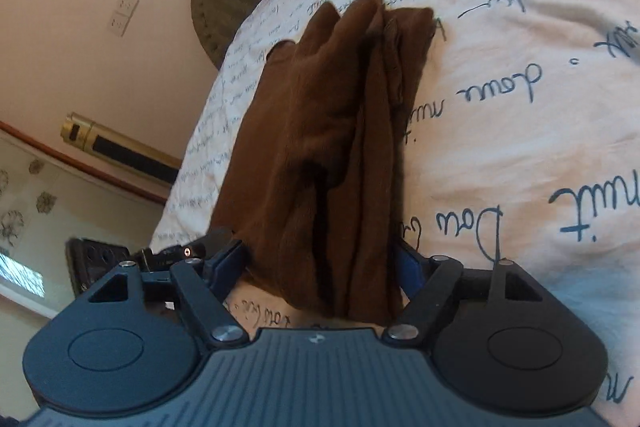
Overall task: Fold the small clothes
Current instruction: 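Fold the sweater over onto itself with both tools, then press the folded sweater flat with both tools and open them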
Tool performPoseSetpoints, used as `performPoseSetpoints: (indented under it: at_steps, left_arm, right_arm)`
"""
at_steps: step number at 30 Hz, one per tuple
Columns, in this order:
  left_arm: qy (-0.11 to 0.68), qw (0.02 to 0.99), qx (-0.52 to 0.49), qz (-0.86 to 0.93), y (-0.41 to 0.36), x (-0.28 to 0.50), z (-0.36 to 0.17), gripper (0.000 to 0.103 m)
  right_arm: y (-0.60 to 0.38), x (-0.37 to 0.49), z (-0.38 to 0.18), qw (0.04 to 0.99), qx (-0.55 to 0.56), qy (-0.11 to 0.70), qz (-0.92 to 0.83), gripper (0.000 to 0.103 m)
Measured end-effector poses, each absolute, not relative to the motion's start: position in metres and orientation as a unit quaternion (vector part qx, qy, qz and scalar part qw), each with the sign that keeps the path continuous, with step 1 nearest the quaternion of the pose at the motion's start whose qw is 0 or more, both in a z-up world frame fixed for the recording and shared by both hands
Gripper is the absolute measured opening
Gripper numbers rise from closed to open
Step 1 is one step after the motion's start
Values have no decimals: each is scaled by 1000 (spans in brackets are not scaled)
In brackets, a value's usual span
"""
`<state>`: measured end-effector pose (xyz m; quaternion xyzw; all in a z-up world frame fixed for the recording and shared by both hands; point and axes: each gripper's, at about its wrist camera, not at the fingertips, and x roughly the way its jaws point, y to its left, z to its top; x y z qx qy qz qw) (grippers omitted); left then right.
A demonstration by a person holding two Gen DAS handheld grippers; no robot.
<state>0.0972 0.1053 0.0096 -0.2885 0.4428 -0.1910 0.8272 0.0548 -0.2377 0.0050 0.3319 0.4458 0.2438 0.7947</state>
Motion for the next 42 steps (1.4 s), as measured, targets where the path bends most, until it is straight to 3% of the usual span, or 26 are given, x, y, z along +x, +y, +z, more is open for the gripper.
performPoseSetpoints:
  at_steps: [1, 6, 9, 11, 13, 15, 17, 18, 19, 20, 21, 23, 24, 27, 28, 32, 34, 36, 38, 40, 42]
  left_arm:
    - [444, 826, -289, -192, 108, 96, 13, 17]
    - [451, 836, -251, -188, 109, 87, 17, 16]
    - [449, 836, -263, -175, 111, 82, 5, 19]
    - [441, 839, -271, -167, 117, 74, 14, 24]
    - [417, 859, -256, -150, 122, 63, 35, 26]
    - [370, 892, -223, -131, 119, 55, 67, 41]
    - [323, 918, -201, -107, 105, 59, 89, 85]
    - [301, 931, -184, -99, 93, 64, 94, 92]
    - [285, 942, -153, -93, 77, 72, 94, 89]
    - [281, 950, -110, -83, 56, 81, 90, 84]
    - [285, 953, -68, -71, 37, 90, 81, 80]
    - [309, 949, -17, -65, 5, 104, 58, 62]
    - [328, 942, -7, -71, -3, 109, 46, 62]
    - [313, 947, 29, -74, -11, 103, 21, 68]
    - [312, 947, 21, -77, -8, 101, 18, 68]
    - [311, 946, 17, -90, -1, 103, 16, 69]
    - [312, 945, -1, -92, 8, 101, 23, 69]
    - [311, 944, -54, -97, 27, 88, 37, 69]
    - [314, 934, -129, -108, 58, 74, 45, 82]
    - [338, 914, -198, -110, 87, 70, 41, 82]
    - [377, 873, -287, -117, 114, 74, 27, 81]
  right_arm:
    - [-235, 57, 7, 795, 310, 462, 240, 17]
    - [-243, 53, 35, 829, 213, 454, 247, 17]
    - [-243, 54, 14, 816, 221, 476, 242, 17]
    - [-244, 50, 13, 819, 236, 464, 241, 20]
    - [-251, 47, 21, 818, 253, 459, 238, 32]
    - [-262, 44, 42, 839, 258, 428, 215, 37]
    - [-269, 46, 66, 871, 266, 369, 188, 47]
    - [-268, 52, 76, 882, 274, 339, 179, 60]
    - [-263, 61, 84, 890, 279, 316, 176, 71]
    - [-254, 73, 88, 893, 278, 305, 181, 73]
    - [-244, 88, 90, 893, 275, 302, 188, 73]
    - [-221, 118, 85, 886, 271, 318, 200, 72]
    - [-209, 133, 78, 882, 268, 330, 202, 71]
    - [-194, 156, 41, 882, 221, 382, 167, 69]
    - [-196, 155, 27, 885, 201, 388, 161, 63]
    - [-222, 144, 16, 878, 248, 365, 183, 58]
    - [-225, 144, 22, 880, 252, 364, 172, 48]
    - [-239, 130, 34, 879, 292, 344, 158, 50]
    - [-257, 105, 43, 875, 320, 327, 161, 53]
    - [-269, 82, 42, 862, 322, 349, 175, 66]
    - [-276, 65, 35, 844, 321, 391, 177, 66]
